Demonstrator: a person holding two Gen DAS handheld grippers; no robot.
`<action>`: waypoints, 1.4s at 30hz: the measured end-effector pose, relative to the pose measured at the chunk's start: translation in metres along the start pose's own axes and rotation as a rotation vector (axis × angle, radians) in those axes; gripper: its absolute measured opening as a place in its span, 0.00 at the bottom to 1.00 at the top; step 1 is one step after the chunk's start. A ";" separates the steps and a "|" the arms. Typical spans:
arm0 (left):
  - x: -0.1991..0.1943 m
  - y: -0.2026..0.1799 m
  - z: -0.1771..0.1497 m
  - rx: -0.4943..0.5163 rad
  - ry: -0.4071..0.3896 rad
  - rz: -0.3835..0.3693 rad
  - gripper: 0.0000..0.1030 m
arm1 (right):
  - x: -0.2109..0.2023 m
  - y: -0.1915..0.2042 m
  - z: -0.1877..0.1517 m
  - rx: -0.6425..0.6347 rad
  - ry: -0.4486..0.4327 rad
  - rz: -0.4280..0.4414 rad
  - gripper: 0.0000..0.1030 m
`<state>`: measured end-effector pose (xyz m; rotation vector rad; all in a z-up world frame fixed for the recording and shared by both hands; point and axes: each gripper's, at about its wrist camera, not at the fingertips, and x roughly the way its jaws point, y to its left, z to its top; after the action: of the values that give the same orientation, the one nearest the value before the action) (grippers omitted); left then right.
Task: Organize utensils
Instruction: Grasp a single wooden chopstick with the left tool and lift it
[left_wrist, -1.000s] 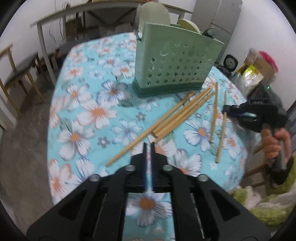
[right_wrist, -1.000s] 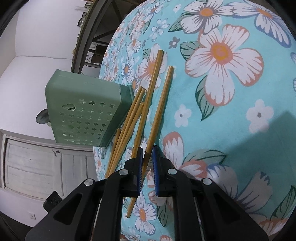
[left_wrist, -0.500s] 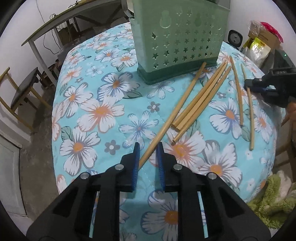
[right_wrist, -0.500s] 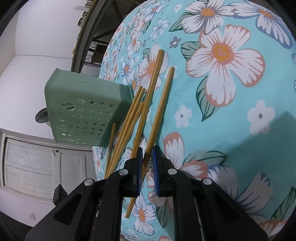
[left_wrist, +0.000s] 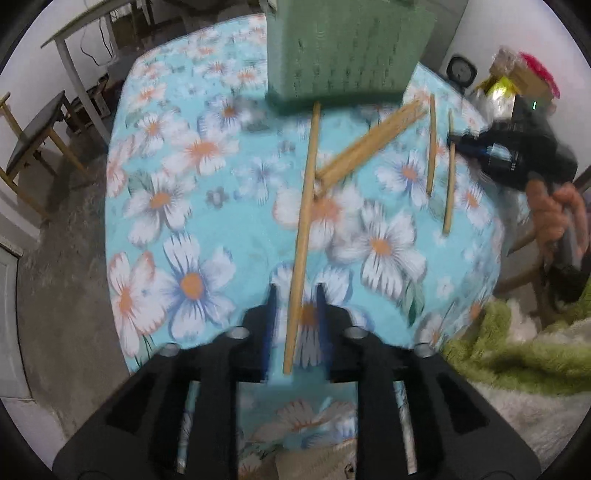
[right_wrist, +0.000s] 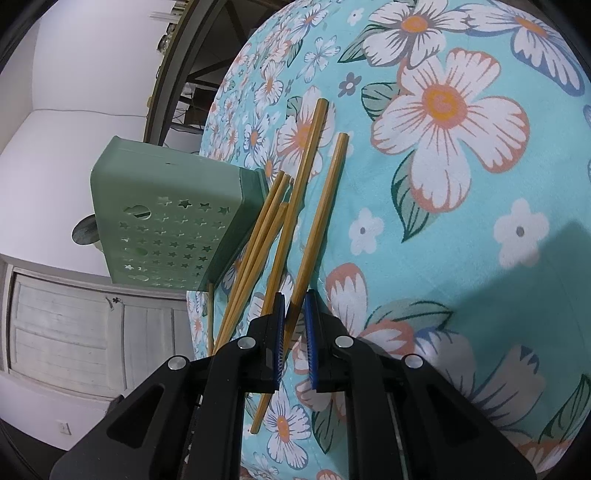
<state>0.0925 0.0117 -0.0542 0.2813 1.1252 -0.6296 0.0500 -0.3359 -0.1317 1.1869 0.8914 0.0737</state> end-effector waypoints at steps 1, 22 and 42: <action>-0.002 0.001 0.004 -0.014 -0.019 -0.016 0.32 | 0.000 0.000 -0.001 0.000 0.001 0.000 0.11; 0.083 -0.030 0.130 0.036 -0.145 0.048 0.27 | -0.006 0.010 0.016 0.006 -0.025 -0.050 0.23; 0.096 -0.027 0.125 -0.003 -0.170 0.084 0.08 | -0.004 0.005 0.046 0.050 -0.168 -0.129 0.09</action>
<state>0.1975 -0.1049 -0.0852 0.2661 0.9459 -0.5663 0.0782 -0.3707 -0.1217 1.1611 0.8228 -0.1521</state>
